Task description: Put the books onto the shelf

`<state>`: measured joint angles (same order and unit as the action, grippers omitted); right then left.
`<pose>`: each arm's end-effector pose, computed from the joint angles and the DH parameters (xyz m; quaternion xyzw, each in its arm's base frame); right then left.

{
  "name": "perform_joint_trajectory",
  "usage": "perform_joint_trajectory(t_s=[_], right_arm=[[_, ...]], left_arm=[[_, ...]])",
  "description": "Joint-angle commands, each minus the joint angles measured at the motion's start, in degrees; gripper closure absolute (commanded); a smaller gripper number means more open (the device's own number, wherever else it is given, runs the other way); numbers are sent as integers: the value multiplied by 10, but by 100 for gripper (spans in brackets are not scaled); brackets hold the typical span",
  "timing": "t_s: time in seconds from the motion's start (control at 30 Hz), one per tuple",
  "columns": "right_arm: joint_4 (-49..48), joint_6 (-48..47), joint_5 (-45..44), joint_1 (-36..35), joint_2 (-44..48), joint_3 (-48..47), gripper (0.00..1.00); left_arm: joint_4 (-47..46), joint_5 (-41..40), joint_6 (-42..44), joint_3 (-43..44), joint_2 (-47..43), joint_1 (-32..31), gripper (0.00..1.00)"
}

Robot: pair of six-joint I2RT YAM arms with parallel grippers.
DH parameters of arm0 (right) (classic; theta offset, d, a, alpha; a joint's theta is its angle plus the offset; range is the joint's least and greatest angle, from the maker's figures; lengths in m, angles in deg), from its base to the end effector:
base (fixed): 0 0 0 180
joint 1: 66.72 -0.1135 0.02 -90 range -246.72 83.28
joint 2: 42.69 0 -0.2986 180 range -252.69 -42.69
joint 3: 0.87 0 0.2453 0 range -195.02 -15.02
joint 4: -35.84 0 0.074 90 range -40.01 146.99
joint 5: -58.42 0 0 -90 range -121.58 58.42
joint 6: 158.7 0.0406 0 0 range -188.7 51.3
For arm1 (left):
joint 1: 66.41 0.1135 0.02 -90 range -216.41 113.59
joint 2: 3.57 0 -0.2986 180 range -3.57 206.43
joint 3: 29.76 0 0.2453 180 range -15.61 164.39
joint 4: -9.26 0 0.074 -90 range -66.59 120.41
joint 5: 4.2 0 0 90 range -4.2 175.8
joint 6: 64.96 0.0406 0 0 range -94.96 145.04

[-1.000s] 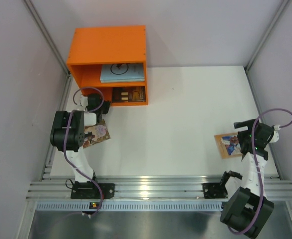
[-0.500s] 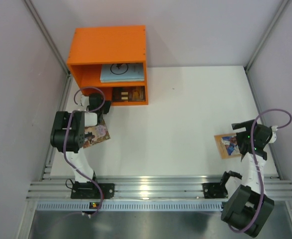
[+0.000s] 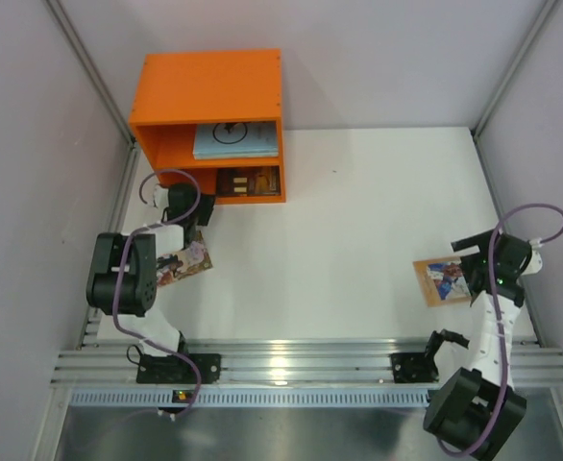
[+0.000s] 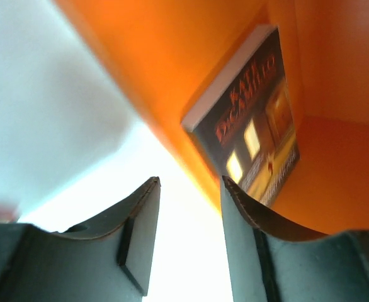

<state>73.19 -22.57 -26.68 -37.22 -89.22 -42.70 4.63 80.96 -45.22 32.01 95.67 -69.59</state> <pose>0.1271 -0.0679 0.2334 0.5460 0.7318 0.0974 0.3961 0.3584 -0.0165 0.1969 -0.5016 0.7201 -0.2561 0.4053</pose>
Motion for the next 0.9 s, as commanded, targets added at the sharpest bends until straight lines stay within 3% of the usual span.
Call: perform_joint_trajectory(t_s=[0.0, 0.17, 0.33, 0.4, 0.57, 0.87], right_arm=[[113, -34, -95, 8, 25, -41, 0], [173, 3, -132, 8, 95, 10, 0], [107, -20, -139, 10, 88, 52, 0], [78, -33, -147, 9, 47, 48, 0], [-24, -88, -57, 10, -64, 36, 0], [-159, -157, 73, 6, -241, 50, 2]], left_arm=[[10, 13, 14, -51, -71, -2, 53], [1, 9, 46, -155, -168, -26, 51], [31, 83, 119, -166, -221, -39, 52], [60, 86, 149, -167, -255, -75, 52], [35, 129, 179, -196, -295, -138, 49], [56, 158, 214, -180, -247, -147, 50]])
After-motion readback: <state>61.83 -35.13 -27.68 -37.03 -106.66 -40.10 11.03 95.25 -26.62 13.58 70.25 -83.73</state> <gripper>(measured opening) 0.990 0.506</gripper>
